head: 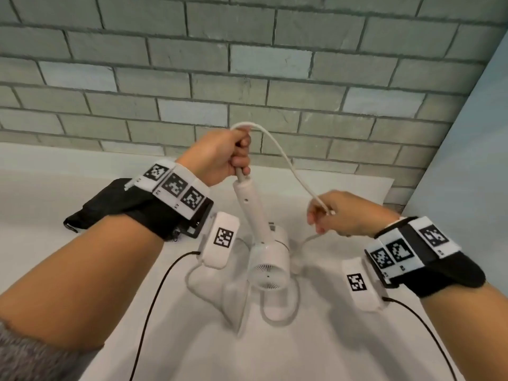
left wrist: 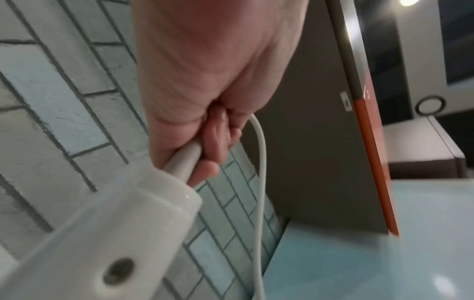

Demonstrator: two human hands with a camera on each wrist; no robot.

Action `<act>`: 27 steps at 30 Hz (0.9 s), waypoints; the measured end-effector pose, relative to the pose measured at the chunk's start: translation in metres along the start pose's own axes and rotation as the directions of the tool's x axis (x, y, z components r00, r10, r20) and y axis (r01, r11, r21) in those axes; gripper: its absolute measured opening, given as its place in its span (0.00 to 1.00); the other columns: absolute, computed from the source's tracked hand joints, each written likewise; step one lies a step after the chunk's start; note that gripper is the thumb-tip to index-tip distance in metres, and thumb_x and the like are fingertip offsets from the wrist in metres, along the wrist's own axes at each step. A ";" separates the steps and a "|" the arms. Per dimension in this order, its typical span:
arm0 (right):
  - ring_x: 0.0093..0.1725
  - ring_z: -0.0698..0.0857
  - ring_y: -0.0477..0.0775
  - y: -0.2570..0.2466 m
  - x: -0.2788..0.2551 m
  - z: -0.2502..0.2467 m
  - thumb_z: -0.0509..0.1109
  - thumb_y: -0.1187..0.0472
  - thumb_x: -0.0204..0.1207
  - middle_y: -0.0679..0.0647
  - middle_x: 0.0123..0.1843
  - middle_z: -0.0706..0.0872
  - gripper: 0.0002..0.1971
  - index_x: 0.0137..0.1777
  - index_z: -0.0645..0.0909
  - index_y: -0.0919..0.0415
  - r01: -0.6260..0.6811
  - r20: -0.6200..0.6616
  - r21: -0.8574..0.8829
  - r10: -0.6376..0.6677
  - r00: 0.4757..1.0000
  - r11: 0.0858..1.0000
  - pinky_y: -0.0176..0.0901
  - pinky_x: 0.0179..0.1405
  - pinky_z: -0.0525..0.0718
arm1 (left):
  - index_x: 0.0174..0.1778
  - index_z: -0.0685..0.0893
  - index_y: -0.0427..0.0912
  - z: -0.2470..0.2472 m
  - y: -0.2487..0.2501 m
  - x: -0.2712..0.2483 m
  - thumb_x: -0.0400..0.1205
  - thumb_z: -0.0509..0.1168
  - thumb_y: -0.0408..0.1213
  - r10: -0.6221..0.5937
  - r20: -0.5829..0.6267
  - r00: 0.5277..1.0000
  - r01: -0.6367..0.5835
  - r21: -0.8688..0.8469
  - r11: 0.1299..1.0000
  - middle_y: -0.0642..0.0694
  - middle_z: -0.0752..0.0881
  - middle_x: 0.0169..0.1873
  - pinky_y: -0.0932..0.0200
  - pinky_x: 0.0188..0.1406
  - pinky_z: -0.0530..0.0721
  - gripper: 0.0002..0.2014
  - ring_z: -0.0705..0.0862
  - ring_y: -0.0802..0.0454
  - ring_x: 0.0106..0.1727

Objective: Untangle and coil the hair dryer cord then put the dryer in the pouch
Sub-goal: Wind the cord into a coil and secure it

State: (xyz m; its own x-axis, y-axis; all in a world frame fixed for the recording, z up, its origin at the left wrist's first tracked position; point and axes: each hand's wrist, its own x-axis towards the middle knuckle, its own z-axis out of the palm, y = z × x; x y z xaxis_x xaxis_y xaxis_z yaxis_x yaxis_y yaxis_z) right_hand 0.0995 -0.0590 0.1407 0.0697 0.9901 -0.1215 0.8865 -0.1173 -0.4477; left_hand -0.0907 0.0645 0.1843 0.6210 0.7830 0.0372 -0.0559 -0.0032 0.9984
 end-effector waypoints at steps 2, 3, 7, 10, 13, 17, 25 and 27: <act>0.19 0.75 0.47 0.030 0.002 0.006 0.58 0.73 0.70 0.53 0.35 0.85 0.14 0.34 0.81 0.56 -0.117 0.113 0.047 0.111 0.987 0.992 0.32 0.15 0.70 | 0.27 0.67 0.42 -0.004 0.007 -0.001 0.85 0.47 0.33 0.018 0.017 1.000 -0.019 0.035 0.999 0.55 0.64 0.12 0.59 0.30 0.71 0.18 0.61 0.59 0.14; 0.21 0.77 0.49 0.043 0.005 0.008 0.58 0.74 0.71 0.55 0.36 0.86 0.15 0.33 0.81 0.57 -0.142 0.067 0.059 0.138 0.988 0.988 0.32 0.16 0.70 | 0.27 0.67 0.42 -0.004 0.010 -0.003 0.84 0.49 0.31 0.032 0.030 0.999 -0.034 0.067 0.997 0.55 0.64 0.13 0.60 0.29 0.72 0.17 0.61 0.59 0.15; 0.46 0.82 0.70 0.078 0.012 0.000 0.60 0.74 0.73 0.74 0.47 0.85 0.10 0.46 0.83 0.70 -0.162 -0.782 0.115 0.190 0.594 0.980 0.48 0.42 0.75 | 0.22 0.68 0.47 -0.009 0.019 -0.010 0.81 0.57 0.37 0.110 0.104 0.988 -0.109 -0.022 0.994 0.56 0.63 0.15 0.62 0.28 0.72 0.19 0.62 0.58 0.19; 0.46 0.82 0.71 0.081 0.019 0.010 0.65 0.69 0.73 0.72 0.42 0.85 0.08 0.49 0.83 0.63 -0.119 -0.756 0.111 0.161 0.634 0.987 0.50 0.44 0.77 | 0.20 0.68 0.49 -0.019 0.027 -0.014 0.83 0.54 0.46 0.187 0.109 0.976 -0.178 -0.091 0.980 0.56 0.64 0.16 0.64 0.28 0.72 0.23 0.62 0.58 0.20; 0.45 0.83 0.60 0.064 0.022 0.051 0.68 0.55 0.74 0.54 0.35 0.84 0.09 0.49 0.85 0.57 -0.067 -0.319 -0.056 0.046 0.947 0.996 0.44 0.48 0.78 | 0.21 0.67 0.48 -0.024 0.032 -0.017 0.83 0.54 0.46 0.198 0.089 0.976 -0.197 -0.017 0.980 0.56 0.65 0.16 0.65 0.28 0.71 0.22 0.62 0.58 0.20; 0.54 0.80 0.56 0.053 0.028 0.114 0.74 0.41 0.64 0.54 0.54 0.78 0.32 0.66 0.72 0.54 -0.065 0.280 -0.185 0.116 0.953 0.981 0.42 0.51 0.76 | 0.22 0.65 0.47 -0.027 0.029 -0.024 0.83 0.54 0.44 0.150 0.071 0.986 -0.156 0.082 0.984 0.56 0.64 0.15 0.65 0.25 0.69 0.21 0.61 0.58 0.19; 0.34 0.81 0.51 0.043 0.026 0.141 0.69 0.40 0.66 0.47 0.27 0.80 0.18 0.29 0.77 0.55 -0.035 0.467 -0.161 0.108 0.878 0.986 0.42 0.42 0.80 | 0.21 0.64 0.47 -0.021 0.011 -0.027 0.83 0.54 0.44 0.058 0.112 0.992 -0.061 0.027 0.998 0.56 0.62 0.15 0.66 0.21 0.71 0.21 0.60 0.58 0.18; 0.32 0.80 0.50 0.045 0.024 0.145 0.71 0.38 0.62 0.47 0.26 0.80 0.20 0.29 0.79 0.56 -0.005 0.507 -0.167 0.090 0.857 0.986 0.41 0.38 0.80 | 0.21 0.65 0.47 -0.019 0.005 -0.027 0.83 0.54 0.44 0.038 0.126 0.991 -0.039 0.006 0.999 0.56 0.62 0.15 0.66 0.21 0.70 0.22 0.60 0.58 0.18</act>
State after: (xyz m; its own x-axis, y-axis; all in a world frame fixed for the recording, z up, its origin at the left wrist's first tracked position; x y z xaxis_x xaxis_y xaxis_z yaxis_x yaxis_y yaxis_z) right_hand 0.0751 -0.0518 -0.0109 -0.0923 0.7991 -0.5941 0.9500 -0.1081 -0.2930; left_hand -0.1222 0.0552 0.1871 0.7120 0.6976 0.0797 -0.0752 -0.0371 0.9965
